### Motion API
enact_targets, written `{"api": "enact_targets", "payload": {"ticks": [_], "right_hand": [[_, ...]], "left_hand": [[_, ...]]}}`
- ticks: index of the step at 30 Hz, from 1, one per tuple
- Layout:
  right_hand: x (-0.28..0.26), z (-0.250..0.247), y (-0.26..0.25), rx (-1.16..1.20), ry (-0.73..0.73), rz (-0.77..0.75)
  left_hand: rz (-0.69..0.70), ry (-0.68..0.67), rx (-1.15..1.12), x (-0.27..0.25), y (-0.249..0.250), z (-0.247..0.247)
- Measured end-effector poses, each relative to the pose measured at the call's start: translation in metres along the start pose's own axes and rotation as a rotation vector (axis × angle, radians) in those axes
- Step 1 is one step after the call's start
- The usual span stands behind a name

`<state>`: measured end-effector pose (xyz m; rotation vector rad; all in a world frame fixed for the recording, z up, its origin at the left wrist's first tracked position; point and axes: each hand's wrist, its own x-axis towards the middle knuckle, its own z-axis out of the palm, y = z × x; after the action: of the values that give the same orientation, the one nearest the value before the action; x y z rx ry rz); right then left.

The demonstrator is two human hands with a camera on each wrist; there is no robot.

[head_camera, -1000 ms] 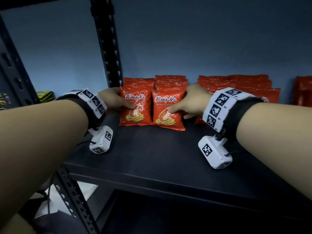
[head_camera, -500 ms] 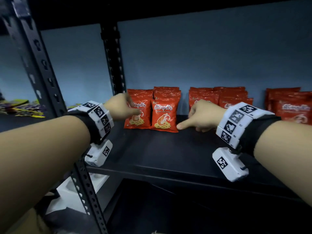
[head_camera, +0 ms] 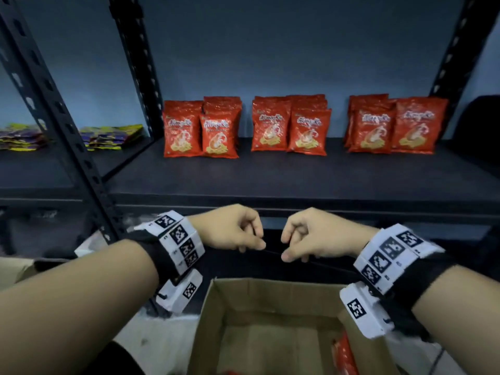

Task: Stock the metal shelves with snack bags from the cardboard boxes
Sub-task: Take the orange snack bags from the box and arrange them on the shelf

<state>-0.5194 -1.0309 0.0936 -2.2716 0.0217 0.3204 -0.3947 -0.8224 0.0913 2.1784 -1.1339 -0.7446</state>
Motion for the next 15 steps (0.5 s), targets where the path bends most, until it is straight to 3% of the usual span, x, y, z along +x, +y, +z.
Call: {"api": "enact_targets", "payload": {"ticks": [7,15], "right_hand": [[-0.010,0.048,0.084,-0.014,0.009,0.157],[0.010,0.104,0.182,-0.212,0.015,0.468]], "left_hand": [[-0.124,-0.116,0.053,0.021,-0.040,0.090],[-0.309,-0.194,0.141,0.043,-0.099,0.171]]}}
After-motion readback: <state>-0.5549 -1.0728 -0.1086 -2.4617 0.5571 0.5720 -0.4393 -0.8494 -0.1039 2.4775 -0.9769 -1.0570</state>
